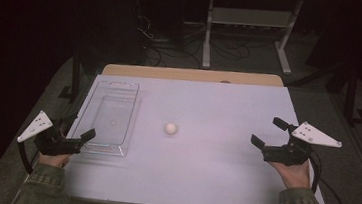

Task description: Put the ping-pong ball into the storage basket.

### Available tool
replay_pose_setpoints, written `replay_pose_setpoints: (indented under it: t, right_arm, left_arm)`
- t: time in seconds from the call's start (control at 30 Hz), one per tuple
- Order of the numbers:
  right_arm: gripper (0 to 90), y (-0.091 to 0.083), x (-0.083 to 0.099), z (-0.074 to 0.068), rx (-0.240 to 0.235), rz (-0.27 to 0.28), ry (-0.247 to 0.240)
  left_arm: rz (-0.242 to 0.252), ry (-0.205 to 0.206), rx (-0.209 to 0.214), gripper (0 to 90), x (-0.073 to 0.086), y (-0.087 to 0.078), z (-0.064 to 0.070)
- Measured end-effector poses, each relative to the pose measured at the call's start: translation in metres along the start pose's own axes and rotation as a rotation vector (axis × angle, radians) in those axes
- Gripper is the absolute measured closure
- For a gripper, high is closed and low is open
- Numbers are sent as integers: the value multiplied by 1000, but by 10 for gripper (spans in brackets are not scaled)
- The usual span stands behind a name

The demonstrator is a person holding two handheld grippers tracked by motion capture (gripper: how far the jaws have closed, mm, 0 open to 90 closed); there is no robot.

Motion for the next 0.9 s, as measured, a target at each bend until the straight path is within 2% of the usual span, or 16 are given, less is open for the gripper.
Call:
replay_pose_setpoints:
  t: [0.4, 0.57, 0.9]
  right_arm:
    - [0, 2, 4, 0, 7, -20, -15]
    - [0, 4, 7, -1, 14, -34, -23]
    - [0, 1, 4, 1, 23, -14, -17]
  left_arm:
    - [0, -2, 2, 0, -4, 3, 0]
    - [-17, 1, 7, 0, -3, 6, -1]
    - [-30, 13, 24, 0, -9, 8, 5]
Point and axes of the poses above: each handheld gripper's, and its own axes: y roughly forward along the jaws, x roughly out of its underside, z roughly to its right, the point moved 8 cm from there along y, roughly forward along the jaws, and after that the axes turned 13 degrees about y, right-handed, at the moved point
